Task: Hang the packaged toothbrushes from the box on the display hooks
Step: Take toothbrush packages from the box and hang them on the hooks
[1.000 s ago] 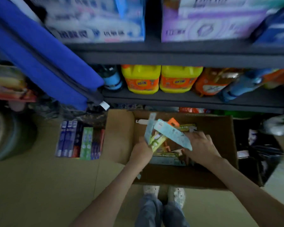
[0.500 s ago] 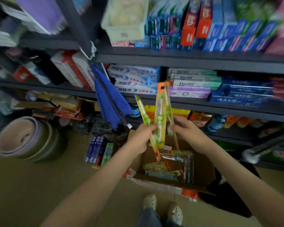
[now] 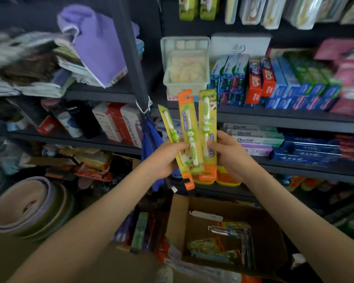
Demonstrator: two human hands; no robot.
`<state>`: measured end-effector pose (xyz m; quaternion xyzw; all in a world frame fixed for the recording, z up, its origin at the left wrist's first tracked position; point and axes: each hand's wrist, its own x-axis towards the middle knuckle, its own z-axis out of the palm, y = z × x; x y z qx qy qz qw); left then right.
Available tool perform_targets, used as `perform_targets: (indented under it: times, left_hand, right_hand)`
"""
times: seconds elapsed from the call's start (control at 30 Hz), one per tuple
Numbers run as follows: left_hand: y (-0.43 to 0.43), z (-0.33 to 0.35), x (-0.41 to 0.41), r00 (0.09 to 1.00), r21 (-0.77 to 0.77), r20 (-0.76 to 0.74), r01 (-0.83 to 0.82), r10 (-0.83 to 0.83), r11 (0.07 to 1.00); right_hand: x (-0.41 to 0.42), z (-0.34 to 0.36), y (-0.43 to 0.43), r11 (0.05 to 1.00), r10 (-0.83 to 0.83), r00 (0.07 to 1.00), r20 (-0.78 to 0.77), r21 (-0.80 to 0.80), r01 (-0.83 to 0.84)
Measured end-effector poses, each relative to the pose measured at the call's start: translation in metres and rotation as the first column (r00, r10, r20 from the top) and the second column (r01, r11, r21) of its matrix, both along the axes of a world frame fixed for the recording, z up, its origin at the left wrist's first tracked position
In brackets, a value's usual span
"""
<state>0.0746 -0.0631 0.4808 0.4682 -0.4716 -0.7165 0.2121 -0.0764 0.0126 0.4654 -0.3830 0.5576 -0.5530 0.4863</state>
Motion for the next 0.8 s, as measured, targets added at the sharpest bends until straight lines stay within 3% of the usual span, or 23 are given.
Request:
perform_targets:
  times: [0.13, 0.3, 0.53, 0.8]
  left_hand:
    - [-0.048, 0.024, 0.025, 0.992, -0.089, -0.051, 0.107, -0.112, 0.99]
    - [-0.09, 0.033, 0.043, 0.982, -0.167, -0.07, 0.159, -0.173, 0.973]
    - [-0.108, 0.028, 0.03, 0.974, -0.095, -0.15, 0.159, -0.172, 0.983]
    - [-0.104, 0.038, 0.021, 0.906, 0.042, -0.324, 0.302, -0.273, 0.952]
  right_hand:
    - [0.025, 0.019, -0.043, 0.994, -0.085, 0.996, 0.008, -0.061, 0.085]
    - [0.049, 0.031, -0.077, 0.964, -0.227, 0.967, -0.118, -0.166, 0.206]
    - [0.05, 0.036, -0.077, 0.914, -0.4, 0.872, -0.283, -0.19, 0.358]
    - [0.032, 0.049, -0.066, 0.958, -0.288, 0.734, -0.615, -0.192, 0.215]
